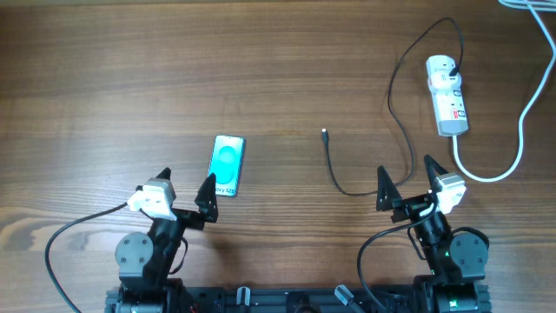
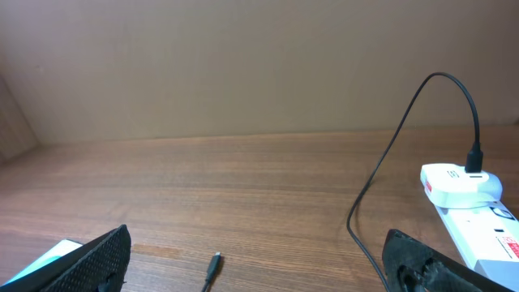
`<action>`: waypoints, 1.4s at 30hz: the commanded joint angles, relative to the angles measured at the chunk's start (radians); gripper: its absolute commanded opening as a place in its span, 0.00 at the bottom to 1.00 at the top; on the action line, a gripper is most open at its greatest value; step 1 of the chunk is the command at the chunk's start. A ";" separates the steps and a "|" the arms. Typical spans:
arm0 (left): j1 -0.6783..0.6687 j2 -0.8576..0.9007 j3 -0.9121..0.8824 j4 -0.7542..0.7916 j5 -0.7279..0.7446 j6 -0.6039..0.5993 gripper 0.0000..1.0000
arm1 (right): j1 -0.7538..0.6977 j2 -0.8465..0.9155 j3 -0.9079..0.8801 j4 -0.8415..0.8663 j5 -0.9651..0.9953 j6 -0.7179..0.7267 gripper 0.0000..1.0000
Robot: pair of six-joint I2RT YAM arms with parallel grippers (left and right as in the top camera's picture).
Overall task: Plug charger to phone and switch on socket
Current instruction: 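Move the left gripper over the light-blue phone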
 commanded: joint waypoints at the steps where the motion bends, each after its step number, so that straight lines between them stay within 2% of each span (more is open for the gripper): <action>1: 0.004 -0.008 -0.008 0.004 0.019 -0.009 1.00 | 0.004 -0.005 -0.001 0.002 0.013 0.001 1.00; 28: 0.004 0.030 -0.005 0.003 0.005 -0.010 1.00 | 0.004 -0.005 -0.001 0.002 0.013 0.001 1.00; 31: 0.004 0.119 0.052 0.003 0.008 -0.009 1.00 | 0.004 -0.005 -0.001 0.002 0.013 0.001 1.00; 36: 0.004 0.359 0.247 0.004 0.008 0.003 1.00 | 0.004 -0.005 -0.001 0.002 0.013 0.001 1.00; 39: 0.004 0.542 0.430 -0.002 0.008 0.002 1.00 | 0.004 -0.005 -0.001 0.002 0.013 0.001 1.00; 42: 0.004 0.718 0.640 -0.082 0.008 0.003 1.00 | 0.004 -0.005 -0.001 0.002 0.013 0.002 1.00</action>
